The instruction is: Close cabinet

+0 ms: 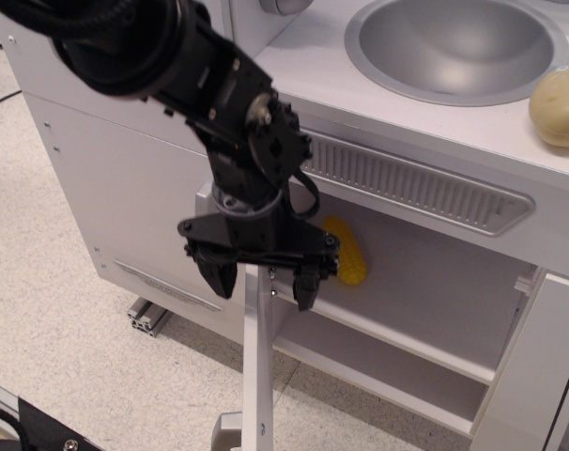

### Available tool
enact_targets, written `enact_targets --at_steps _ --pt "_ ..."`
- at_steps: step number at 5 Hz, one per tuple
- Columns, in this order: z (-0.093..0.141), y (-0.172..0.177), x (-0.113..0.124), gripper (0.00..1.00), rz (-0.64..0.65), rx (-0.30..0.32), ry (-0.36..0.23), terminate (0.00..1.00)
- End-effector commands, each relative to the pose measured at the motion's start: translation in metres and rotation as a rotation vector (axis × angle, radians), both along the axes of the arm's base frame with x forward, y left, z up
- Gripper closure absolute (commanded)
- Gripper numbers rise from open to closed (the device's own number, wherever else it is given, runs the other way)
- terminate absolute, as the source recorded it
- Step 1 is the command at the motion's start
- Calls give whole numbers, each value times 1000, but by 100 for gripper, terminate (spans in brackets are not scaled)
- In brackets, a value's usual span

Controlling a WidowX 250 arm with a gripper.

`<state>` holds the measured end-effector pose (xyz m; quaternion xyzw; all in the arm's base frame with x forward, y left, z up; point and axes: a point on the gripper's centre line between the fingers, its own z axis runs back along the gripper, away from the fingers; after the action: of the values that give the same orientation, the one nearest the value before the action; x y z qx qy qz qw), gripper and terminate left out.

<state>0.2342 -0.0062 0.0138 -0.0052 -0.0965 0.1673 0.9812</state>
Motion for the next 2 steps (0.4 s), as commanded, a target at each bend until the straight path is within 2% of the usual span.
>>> enact_targets --at_steps 1,2 --pt "-18 -35 13 0 31 -39 -1 0" --pt "-21 -65 26 0 56 -65 8 0"
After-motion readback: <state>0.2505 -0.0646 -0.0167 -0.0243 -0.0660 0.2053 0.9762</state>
